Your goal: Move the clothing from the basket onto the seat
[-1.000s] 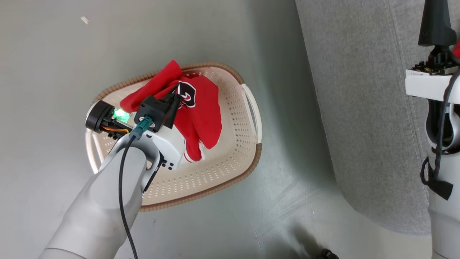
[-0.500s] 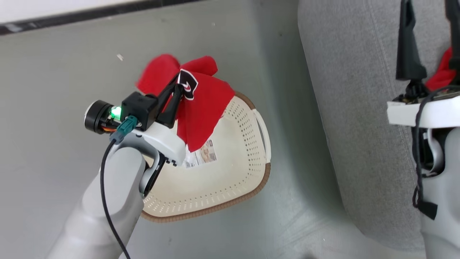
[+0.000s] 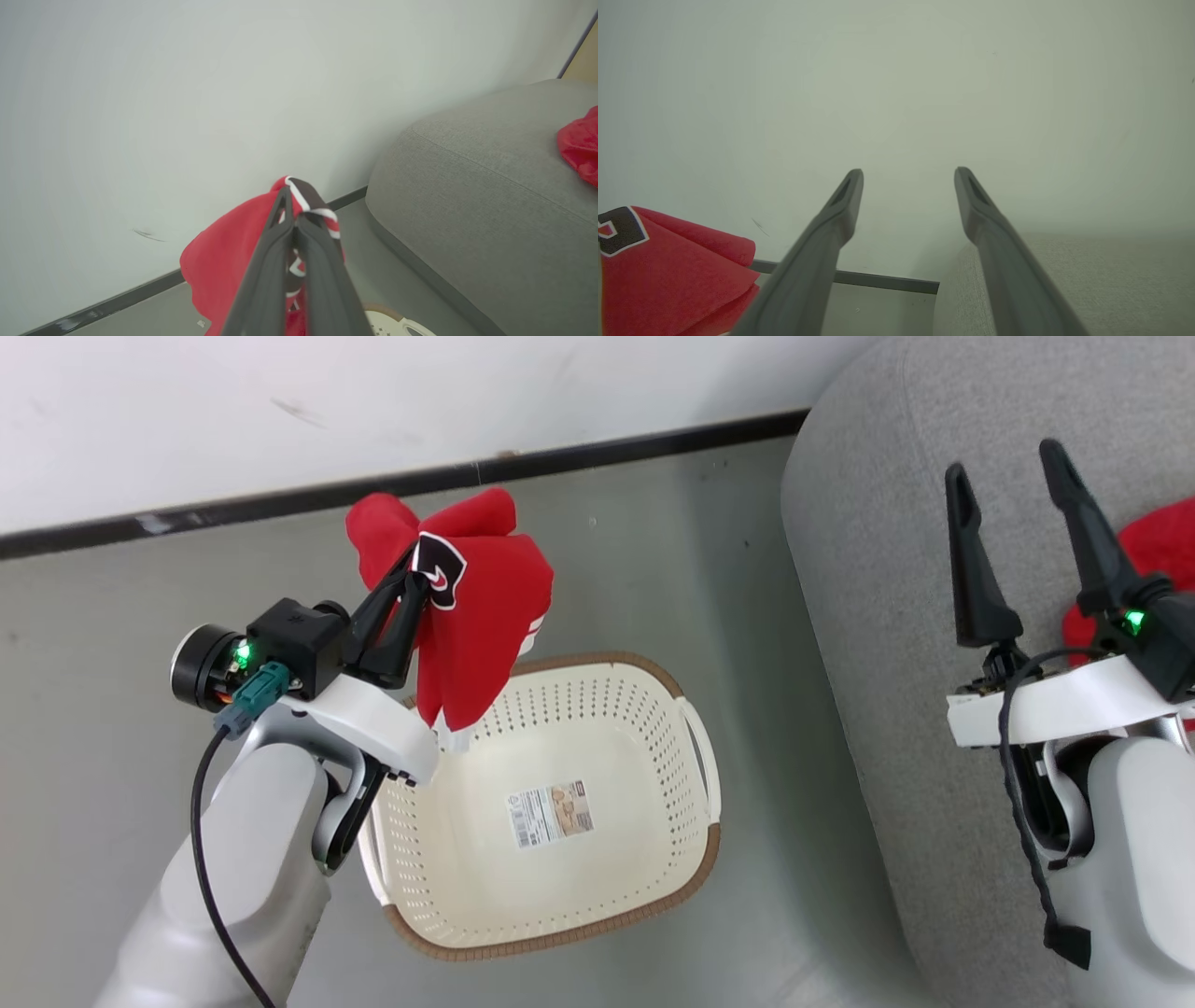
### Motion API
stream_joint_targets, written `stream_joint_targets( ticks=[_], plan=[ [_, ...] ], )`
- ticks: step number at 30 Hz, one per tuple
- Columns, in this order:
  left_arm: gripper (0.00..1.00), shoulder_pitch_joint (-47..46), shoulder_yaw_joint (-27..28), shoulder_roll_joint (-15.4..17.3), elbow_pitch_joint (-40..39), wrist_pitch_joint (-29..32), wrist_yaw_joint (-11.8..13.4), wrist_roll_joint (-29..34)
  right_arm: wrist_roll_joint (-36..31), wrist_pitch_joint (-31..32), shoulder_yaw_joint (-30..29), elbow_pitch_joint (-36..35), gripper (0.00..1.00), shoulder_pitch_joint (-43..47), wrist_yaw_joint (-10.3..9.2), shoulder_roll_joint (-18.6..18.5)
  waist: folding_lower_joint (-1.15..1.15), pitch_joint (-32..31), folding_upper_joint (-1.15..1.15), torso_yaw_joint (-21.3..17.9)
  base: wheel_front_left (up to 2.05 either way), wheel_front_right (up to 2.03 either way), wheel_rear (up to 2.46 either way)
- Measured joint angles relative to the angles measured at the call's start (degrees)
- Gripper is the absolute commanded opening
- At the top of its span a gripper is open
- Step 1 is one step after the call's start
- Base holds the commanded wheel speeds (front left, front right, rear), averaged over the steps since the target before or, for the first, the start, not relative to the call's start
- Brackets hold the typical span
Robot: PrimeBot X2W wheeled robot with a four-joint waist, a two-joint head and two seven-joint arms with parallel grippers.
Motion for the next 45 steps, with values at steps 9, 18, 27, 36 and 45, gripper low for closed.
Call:
stream_joint_targets(
  ticks=[9, 18, 27, 36, 45],
  plan=[
    [0.0, 0.9, 0.8, 1.81, -2.85, 0.02, -0.91, -1.15, -0.96, 0.0, 2.16, 2.69, 1.0, 4.16, 0.0, -1.55, 0.0, -6.55, 0.0, 1.24, 0.0, 0.0, 0.0],
    [0.0, 3.98, 1.27, 3.67, -5.86, 0.68, -1.71, -2.82, -0.92, 0.0, 6.33, 5.55, 1.0, 8.9, 0.01, -4.14, 0.0, -11.93, 0.0, 2.34, 0.0, 0.0, 0.0],
    [0.0, 4.07, 1.03, 5.25, -10.96, 2.01, -2.52, -3.55, -0.82, 0.01, 10.84, 8.42, 1.0, 11.64, 0.01, -8.22, -0.01, -17.01, 0.0, 3.65, 0.0, 0.0, 0.0],
    [0.0, 4.32, -0.85, 6.06, -15.83, 3.8, -3.07, -5.12, 0.47, 0.01, 15.08, 9.56, 1.0, 11.6, 0.01, -10.94, -0.01, -20.7, 0.0, 4.89, 0.0, 0.0, 0.0],
    [0.0, 6.45, -3.26, 6.05, -20.93, 5.37, -3.56, -7.77, 2.74, 0.01, 24.01, 10.34, 1.0, 10.87, 0.02, -13.76, -0.01, -23.08, 0.0, 5.77, 0.0, 0.0, 0.0]
  ],
)
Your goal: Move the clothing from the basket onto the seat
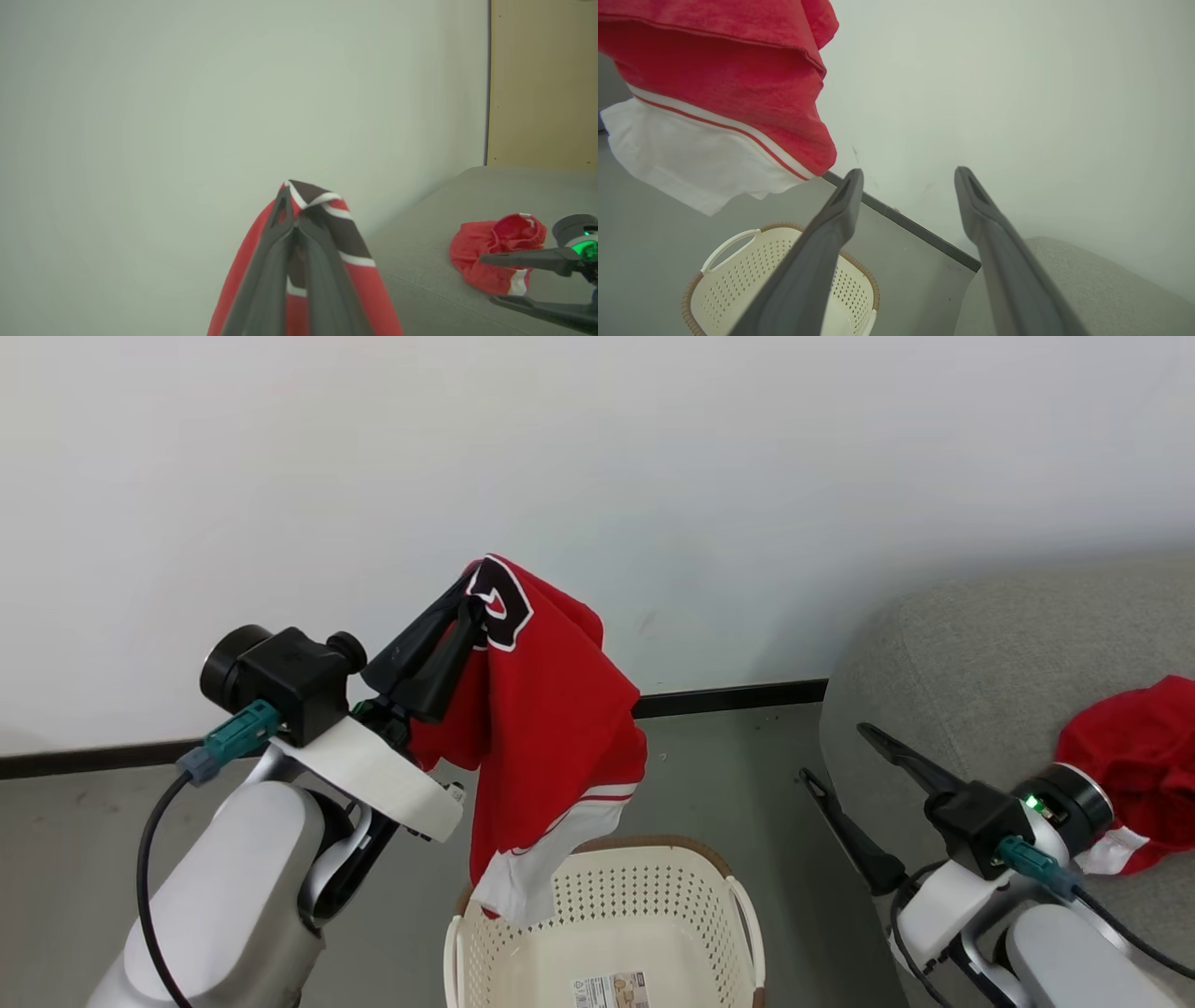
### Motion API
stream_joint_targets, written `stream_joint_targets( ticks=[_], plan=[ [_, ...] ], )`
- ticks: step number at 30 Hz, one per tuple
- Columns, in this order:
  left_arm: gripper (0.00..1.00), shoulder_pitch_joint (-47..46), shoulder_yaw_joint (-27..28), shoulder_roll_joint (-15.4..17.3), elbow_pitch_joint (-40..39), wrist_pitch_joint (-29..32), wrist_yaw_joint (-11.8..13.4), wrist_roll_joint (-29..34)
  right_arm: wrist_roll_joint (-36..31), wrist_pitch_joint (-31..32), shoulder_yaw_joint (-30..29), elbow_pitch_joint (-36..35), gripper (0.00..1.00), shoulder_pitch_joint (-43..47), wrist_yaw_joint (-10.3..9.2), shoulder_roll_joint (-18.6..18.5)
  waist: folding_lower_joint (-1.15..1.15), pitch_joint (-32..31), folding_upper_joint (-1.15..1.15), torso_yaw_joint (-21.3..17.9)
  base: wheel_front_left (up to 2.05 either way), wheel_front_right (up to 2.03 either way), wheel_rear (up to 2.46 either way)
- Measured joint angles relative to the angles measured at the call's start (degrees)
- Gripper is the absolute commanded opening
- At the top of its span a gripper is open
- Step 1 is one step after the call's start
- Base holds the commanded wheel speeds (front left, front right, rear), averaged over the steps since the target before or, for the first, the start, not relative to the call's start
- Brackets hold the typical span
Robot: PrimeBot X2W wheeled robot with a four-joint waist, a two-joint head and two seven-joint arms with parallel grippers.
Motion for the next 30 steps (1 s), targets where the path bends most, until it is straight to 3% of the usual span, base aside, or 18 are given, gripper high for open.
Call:
stream_joint_targets(
  ticks=[14, 30],
  plan=[
    [0.0, 1.16, -2.29, 0.64, -6.59, 3.53, -0.25, -2.35, -0.62, -0.01, 14.59, 0.69, 1.0, -10.32, 0.02, -1.88, 0.0, -0.54, 0.0, 0.99, 0.0, 0.0, 0.0],
    [0.0, 1.22, -4.28, 0.52, -11.21, 6.04, -0.26, -3.27, -1.04, -0.01, 23.21, 6.45, 1.0, -19.86, 0.02, 2.24, 0.0, 0.76, 0.0, 2.41, 0.0, 0.0, 0.0]
  ],
)
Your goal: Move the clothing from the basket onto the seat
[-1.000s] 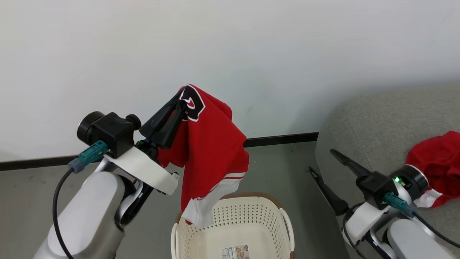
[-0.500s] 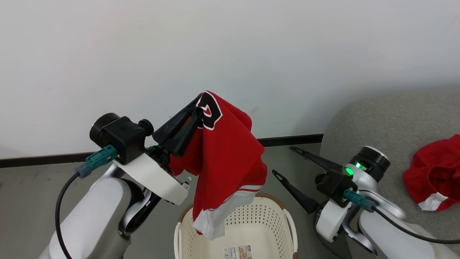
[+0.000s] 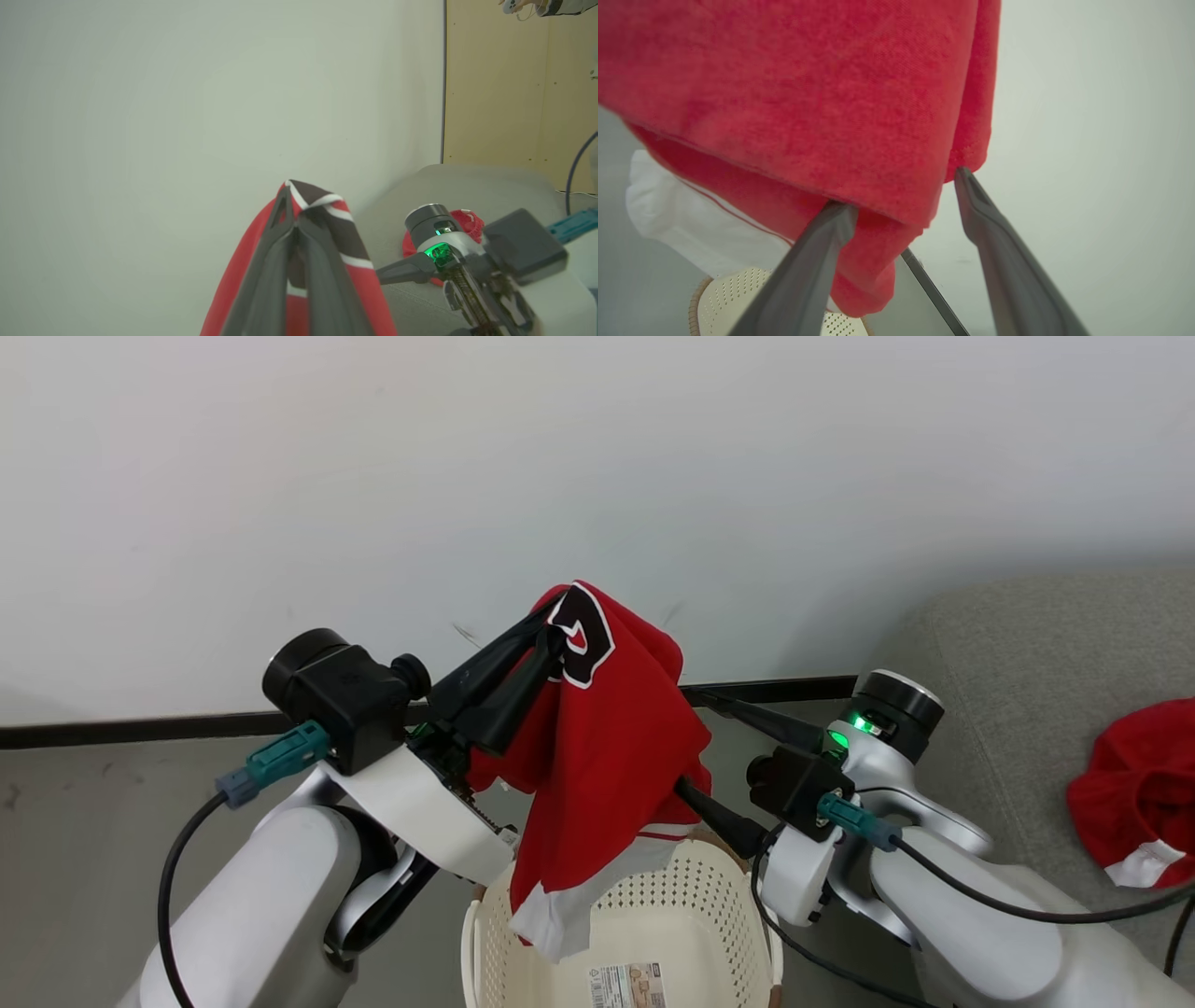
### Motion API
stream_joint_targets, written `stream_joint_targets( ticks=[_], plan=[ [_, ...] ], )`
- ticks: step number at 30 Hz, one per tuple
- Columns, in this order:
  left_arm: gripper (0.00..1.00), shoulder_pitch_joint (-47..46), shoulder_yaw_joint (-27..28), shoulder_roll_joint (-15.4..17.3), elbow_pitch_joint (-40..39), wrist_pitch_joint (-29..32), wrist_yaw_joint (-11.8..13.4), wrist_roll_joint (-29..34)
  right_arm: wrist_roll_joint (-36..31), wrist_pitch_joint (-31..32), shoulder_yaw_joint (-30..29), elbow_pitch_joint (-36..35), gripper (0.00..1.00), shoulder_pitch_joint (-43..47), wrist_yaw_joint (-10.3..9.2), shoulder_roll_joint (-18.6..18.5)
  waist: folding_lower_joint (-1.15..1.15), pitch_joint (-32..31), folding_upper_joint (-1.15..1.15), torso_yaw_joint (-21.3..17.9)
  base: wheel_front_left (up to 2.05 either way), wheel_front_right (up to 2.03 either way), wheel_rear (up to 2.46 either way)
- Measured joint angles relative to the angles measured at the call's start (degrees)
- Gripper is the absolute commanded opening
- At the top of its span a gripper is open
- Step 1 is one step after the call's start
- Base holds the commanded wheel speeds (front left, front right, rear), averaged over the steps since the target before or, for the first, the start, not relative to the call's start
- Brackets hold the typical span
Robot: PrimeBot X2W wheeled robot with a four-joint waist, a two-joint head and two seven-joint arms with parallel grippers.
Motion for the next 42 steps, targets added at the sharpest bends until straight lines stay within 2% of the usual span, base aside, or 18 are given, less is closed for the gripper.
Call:
stream_joint_targets(
  ticks=[10, 11, 12, 13, 14, 15, 21, 30, 31, 32, 33, 34, 35, 36, 42],
  plan=[
    [0.0, 1.22, -1.81, -1.34, -0.75, 0.9, 0.0, -0.79, 1.4, 0.0, 6.47, 5.9, 1.0, -3.32, 0.0, 3.25, 0.0, 0.25, 0.0, 1.26, 0.0, 0.0, 0.0],
    [0.0, 1.22, -1.97, -1.48, -0.78, 0.9, 0.0, -1.05, 1.44, 0.0, 6.64, 6.2, 0.87, -3.74, 0.0, 3.68, 0.0, 0.24, 0.0, 1.38, 0.0, 0.0, 0.0],
    [0.0, 1.22, -2.04, -1.44, -0.78, 0.9, 0.0, -1.1, 1.64, 0.0, 7.09, 6.37, 0.42, -4.26, 0.0, 3.92, 0.0, 0.24, 0.0, 1.49, 0.0, 0.0, 0.0],
    [0.0, 1.29, -2.03, -1.43, -0.78, 0.9, 0.0, -1.12, 1.83, 0.0, 7.36, 6.37, 0.27, -4.56, 0.0, 4.19, 0.0, 0.22, 0.0, 1.58, 0.0, 0.0, 0.0],
    [0.0, 1.47, -2.0, -1.41, -0.77, 0.9, 0.0, -1.18, 2.05, 0.0, 7.78, 6.47, 0.06, -4.8, 0.0, 4.49, 0.0, 0.21, 0.0, 1.65, 0.0, 0.0, 0.0],
    [0.0, 1.9, -1.97, -1.42, -0.77, 0.9, 0.0, -1.19, 2.19, 0.0, 8.15, 6.56, 0.0, -5.02, 0.0, 4.75, 0.0, 0.18, 0.0, 1.68, 0.0, 0.0, 0.0],
    [0.0, 3.93, -0.82, -0.91, -0.37, 0.88, 0.37, -1.65, 4.34, 0.0, 7.45, 6.61, 0.0, -5.32, 0.0, 4.6, 0.0, 0.01, 0.0, 1.33, 0.0, 0.0, 0.0],
    [0.0, 8.17, 0.74, 0.14, 1.64, 0.55, 2.03, -3.22, 7.3, 0.0, 0.75, 6.0, 0.0, -2.86, 0.0, 2.42, 0.0, -0.26, 0.0, 0.02, 0.0, 0.0, 0.0],
    [0.05, 8.57, 0.86, 0.12, 1.81, 0.37, 2.18, -3.47, 7.51, 0.0, 0.24, 5.93, 0.0, -2.33, 0.0, 2.2, 0.0, -0.28, 0.0, -0.2, 0.0, 0.0, 0.0],
    [0.16, 9.03, 1.05, 0.08, 1.9, 0.36, 2.21, -3.71, 7.7, 0.01, -0.55, 5.69, 0.0, -1.69, 0.0, 1.96, 0.0, -0.3, 0.0, -0.41, 0.0, 0.0, 0.0],
    [0.16, 9.43, 1.11, 0.09, 2.18, 0.37, 2.37, -3.88, 7.7, 0.0, -1.19, 5.44, 0.0, -1.28, 0.0, 1.6, 0.0, -0.32, 0.0, -0.63, 0.0, 0.0, 0.0],
    [0.3, 9.73, 1.11, 0.09, 2.49, 0.37, 2.38, -4.15, 7.7, 0.0, -1.71, 5.03, 0.0, -0.98, 0.0, 1.22, 0.0, -0.34, 0.0, -0.86, 0.0, 0.0, 0.0],
    [0.47, 10.15, 1.13, 0.08, 2.66, 0.34, 2.43, -4.19, 7.69, 0.0, -2.4, 4.56, 0.0, -0.62, 0.0, 0.96, 0.0, -0.35, 0.0, -1.09, 0.0, 0.0, 0.0],
    [1.0, 10.57, 1.12, 0.04, 2.83, 0.31, 2.45, -4.2, 7.69, 0.01, -2.98, 4.44, 0.0, -0.52, 0.0, 0.79, 0.0, -0.36, 0.0, -1.32, 0.0, 0.0, 0.0],
    [1.0, 11.66, 0.9, -0.21, 3.23, -0.7, 2.85, -4.46, 7.28, 0.01, -7.45, 2.7, 0.0, -0.42, 0.0, -1.81, 0.0, -0.4, 0.0, -2.88, 0.0, 0.0, 0.0]
  ],
)
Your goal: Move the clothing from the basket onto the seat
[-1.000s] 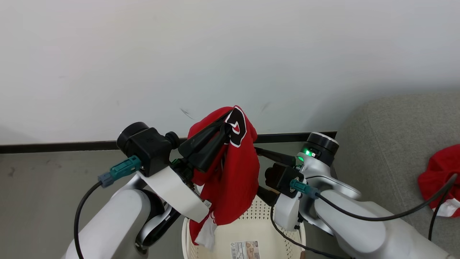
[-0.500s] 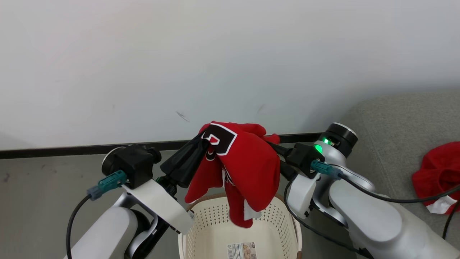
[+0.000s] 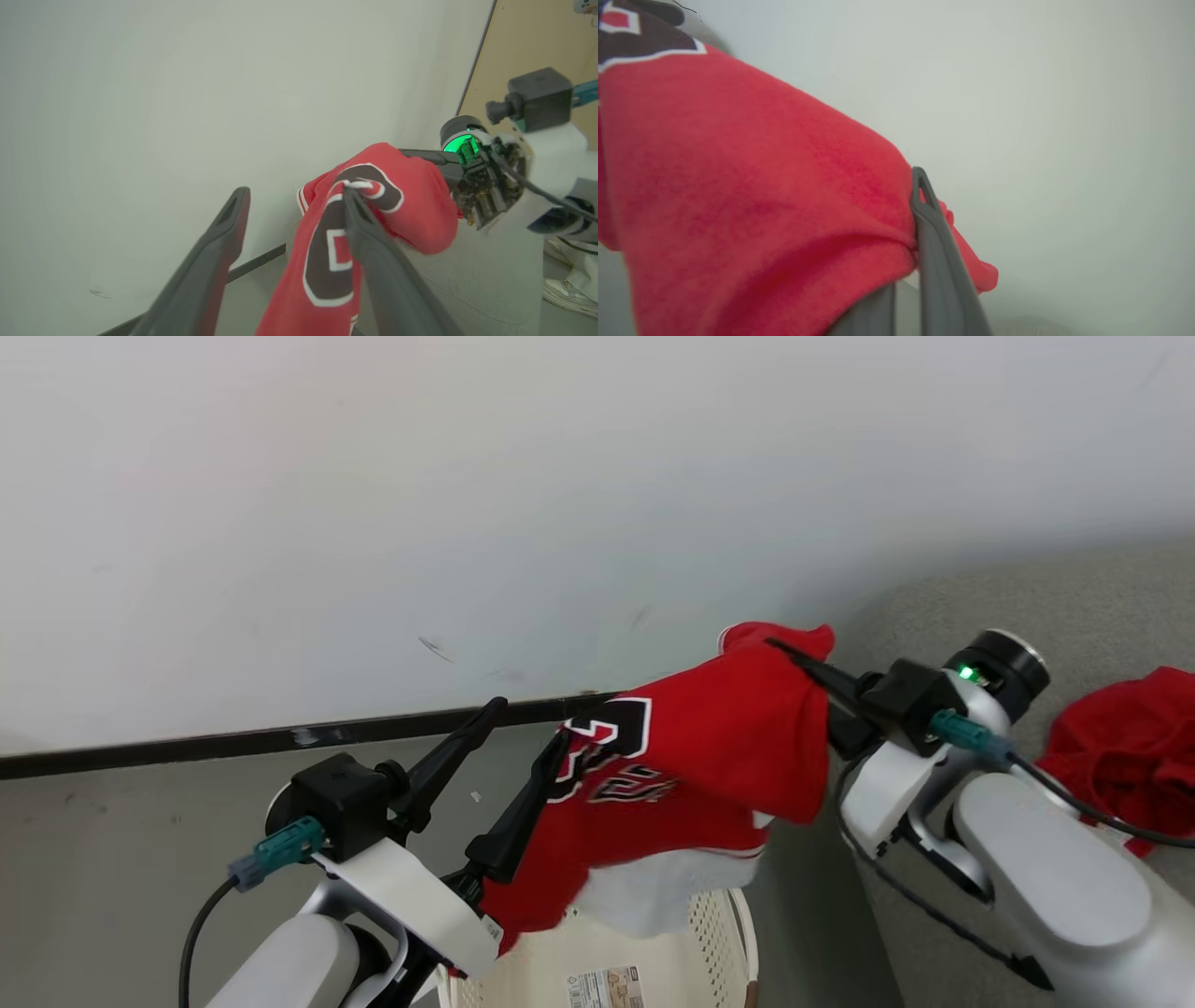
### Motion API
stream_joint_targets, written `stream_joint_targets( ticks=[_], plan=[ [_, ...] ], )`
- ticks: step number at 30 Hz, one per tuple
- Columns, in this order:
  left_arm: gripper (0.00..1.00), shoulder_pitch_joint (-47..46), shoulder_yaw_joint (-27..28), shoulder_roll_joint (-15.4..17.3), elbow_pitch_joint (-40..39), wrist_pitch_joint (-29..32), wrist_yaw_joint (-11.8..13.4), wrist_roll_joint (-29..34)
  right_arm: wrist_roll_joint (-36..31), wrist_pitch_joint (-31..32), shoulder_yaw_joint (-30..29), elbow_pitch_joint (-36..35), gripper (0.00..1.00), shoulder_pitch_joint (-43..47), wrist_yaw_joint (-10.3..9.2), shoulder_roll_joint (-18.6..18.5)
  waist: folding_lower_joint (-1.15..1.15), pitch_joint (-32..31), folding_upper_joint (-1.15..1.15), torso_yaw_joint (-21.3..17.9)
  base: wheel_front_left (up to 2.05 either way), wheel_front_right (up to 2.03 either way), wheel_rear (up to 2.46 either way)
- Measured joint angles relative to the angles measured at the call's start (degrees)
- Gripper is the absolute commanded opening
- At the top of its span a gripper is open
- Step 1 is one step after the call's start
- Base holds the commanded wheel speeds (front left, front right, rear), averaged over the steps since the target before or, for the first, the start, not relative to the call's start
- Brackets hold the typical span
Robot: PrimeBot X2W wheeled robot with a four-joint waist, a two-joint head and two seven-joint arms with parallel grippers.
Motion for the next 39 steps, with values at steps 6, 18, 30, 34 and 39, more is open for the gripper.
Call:
stream_joint_targets(
  ticks=[6, 18, 30, 34, 39],
  plan=[
    [1.0, 0.21, -1.43, -1.08, 0.02, -0.75, -0.08, 0.0, -1.4, 0.0, -6.49, -1.65, 0.0, 2.69, 0.0, -3.58, 0.0, -0.04, 0.0, -1.82, 0.0, 0.0, 0.0],
    [1.0, 1.26, -5.08, -2.81, 0.42, -2.49, -1.0, 1.04, -4.06, 0.0, -23.51, -6.14, 0.0, 10.73, 0.0, -7.98, 0.0, -0.2, 0.0, -6.43, 0.0, 0.0, 0.0],
    [1.0, 1.24, -7.15, -4.95, 1.52, -4.08, -1.09, 1.42, -6.94, 0.0, -31.27, -11.52, 0.0, 19.39, 0.0, -7.16, 0.0, -0.06, 0.0, -11.8, 0.0, 0.0, 0.0],
    [1.0, 1.24, -7.28, -5.12, 1.83, -5.04, -1.09, 1.58, -7.23, 0.0, -32.1, -13.05, 0.0, 21.33, 0.0, -5.99, 0.0, 0.06, 0.0, -13.56, 0.0, 0.0, 0.0],
    [1.0, 1.24, -7.3, -5.33, 1.99, -5.82, -1.07, 2.12, -7.11, 0.0, -31.3, -13.67, 0.0, 22.13, 0.0, -5.89, 0.0, 0.43, 0.0, -15.56, 0.0, 0.0, 0.0]
  ],
)
